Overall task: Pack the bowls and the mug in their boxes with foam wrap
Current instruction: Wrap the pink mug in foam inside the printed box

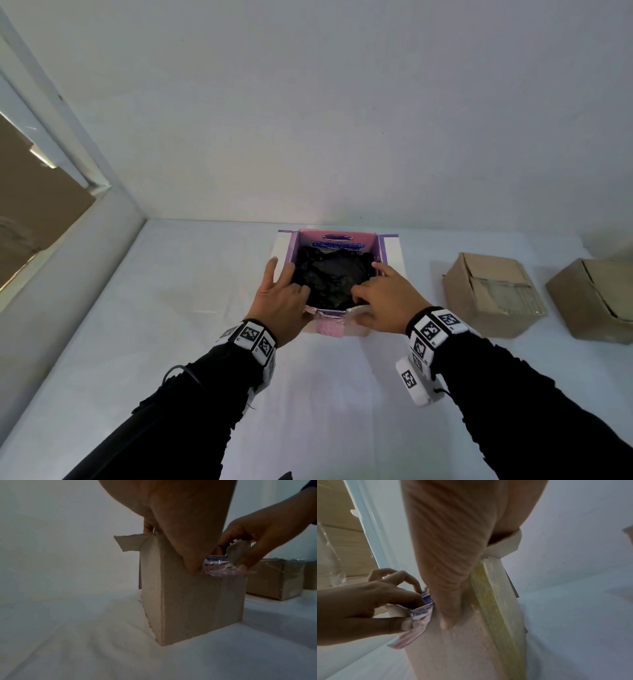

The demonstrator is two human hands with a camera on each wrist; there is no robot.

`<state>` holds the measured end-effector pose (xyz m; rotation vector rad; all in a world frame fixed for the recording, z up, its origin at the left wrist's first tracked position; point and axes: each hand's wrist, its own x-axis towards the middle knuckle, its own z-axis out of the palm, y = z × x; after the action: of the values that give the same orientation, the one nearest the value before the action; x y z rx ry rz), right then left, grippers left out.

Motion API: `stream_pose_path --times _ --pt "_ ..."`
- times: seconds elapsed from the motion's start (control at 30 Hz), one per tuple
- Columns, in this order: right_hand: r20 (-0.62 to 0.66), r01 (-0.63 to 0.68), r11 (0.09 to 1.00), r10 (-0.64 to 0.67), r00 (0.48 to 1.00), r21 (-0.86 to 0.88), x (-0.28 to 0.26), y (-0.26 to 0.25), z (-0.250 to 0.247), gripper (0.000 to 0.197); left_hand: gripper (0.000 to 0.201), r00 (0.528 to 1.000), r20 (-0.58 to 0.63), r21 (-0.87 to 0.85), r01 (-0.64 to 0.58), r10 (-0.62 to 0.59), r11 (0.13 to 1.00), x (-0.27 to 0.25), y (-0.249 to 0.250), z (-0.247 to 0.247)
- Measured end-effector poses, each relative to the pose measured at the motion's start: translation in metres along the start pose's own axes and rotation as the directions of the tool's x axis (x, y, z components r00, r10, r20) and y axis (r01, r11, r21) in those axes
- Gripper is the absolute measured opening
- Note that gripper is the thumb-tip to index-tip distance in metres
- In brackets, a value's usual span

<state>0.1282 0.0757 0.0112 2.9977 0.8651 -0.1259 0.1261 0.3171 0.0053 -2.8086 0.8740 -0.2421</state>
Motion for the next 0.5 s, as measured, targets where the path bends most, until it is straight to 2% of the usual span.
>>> stream_pose_path --times 0.17,0.27,0.33,0.4,0.5 --pt "0.034 -0.009 0.994 0.012 0.999 -0.105 -0.002 -0.01 -0.002 0.024 0.039 0.994 0.104 0.079 -0.027 0.018 0.996 0.005 -0.003 -0.005" --pt "-0.03 -0.01 0.99 0.006 1.0 -0.144 -0.006 -0.014 0.004 0.018 0.032 0.996 0.061 0.069 -0.065 0.061 0.996 0.003 -0.002 -0.001" --pt "-0.031 -0.033 0.991 0.03 0.999 -0.126 -0.007 -0.016 0.007 0.019 0.031 0.999 0.028 0.02 -0.045 0.044 0.999 0.0 0.0 0.004" --pt "0.016 -0.066 0.991 0.068 0.998 -0.116 -0.007 -0.019 0.004 0.021 0.029 0.999 0.043 -0.014 -0.017 0.018 1.0 -0.001 0.001 0.008" --pt "0.02 -0.074 0.99 0.077 0.997 -0.121 -0.006 -0.021 0.0 0.021 0.019 0.995 0.1 -0.015 -0.007 0.009 1.0 0.0 0.0 0.008"
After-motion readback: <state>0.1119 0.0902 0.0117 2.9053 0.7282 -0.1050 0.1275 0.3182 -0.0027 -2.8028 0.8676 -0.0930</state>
